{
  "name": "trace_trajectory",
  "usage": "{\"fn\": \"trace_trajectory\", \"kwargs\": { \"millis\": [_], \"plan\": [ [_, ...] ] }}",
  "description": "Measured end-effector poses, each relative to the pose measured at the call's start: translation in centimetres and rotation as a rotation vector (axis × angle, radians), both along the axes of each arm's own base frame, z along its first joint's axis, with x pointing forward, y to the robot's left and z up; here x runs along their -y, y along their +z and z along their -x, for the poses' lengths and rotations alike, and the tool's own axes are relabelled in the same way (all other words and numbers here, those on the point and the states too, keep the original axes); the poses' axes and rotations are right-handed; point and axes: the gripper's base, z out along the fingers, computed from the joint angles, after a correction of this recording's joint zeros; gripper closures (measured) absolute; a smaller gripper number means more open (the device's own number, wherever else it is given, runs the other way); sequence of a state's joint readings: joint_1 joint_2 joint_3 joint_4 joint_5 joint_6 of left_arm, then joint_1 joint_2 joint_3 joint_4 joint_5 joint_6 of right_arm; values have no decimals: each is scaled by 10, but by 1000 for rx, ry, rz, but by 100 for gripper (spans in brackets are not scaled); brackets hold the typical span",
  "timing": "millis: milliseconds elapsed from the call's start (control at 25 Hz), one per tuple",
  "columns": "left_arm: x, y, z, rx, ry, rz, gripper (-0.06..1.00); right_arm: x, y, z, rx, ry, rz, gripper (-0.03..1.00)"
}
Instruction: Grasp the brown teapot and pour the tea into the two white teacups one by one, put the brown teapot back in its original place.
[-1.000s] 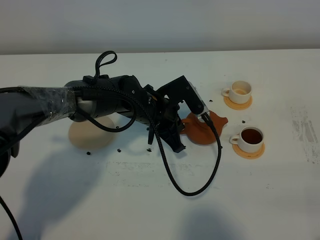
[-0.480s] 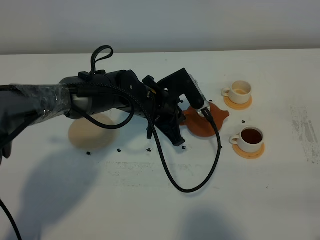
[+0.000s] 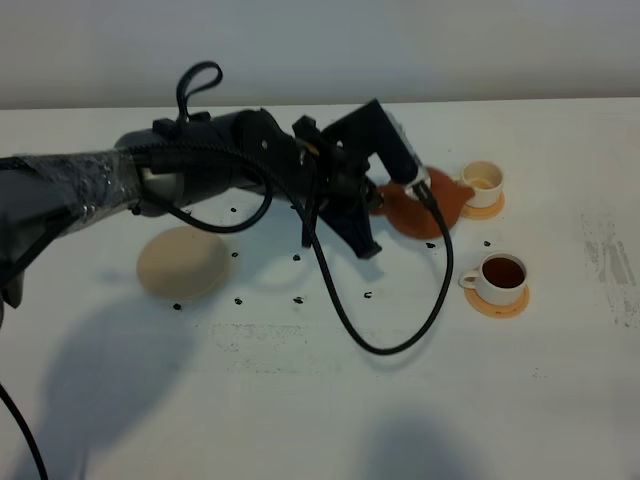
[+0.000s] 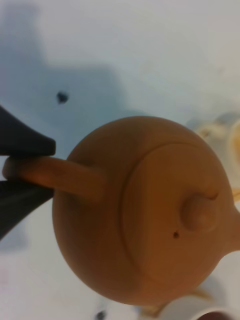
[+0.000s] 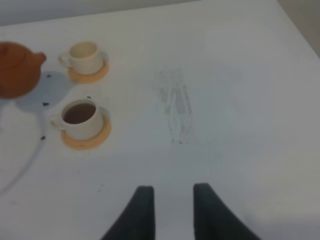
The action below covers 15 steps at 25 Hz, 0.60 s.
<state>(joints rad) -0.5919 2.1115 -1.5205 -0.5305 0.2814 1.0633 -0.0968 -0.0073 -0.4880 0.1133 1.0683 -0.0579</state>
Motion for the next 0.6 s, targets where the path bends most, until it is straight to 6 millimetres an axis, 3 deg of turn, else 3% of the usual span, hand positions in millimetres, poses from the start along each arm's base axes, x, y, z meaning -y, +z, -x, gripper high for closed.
{"fn": "trace_trajectory", "kwargs": {
  "millis": [600],
  "plan": [
    [-27, 26, -33, 64, 48, 24, 86, 0, 0, 0, 0, 0, 0, 74]
  ]
}}
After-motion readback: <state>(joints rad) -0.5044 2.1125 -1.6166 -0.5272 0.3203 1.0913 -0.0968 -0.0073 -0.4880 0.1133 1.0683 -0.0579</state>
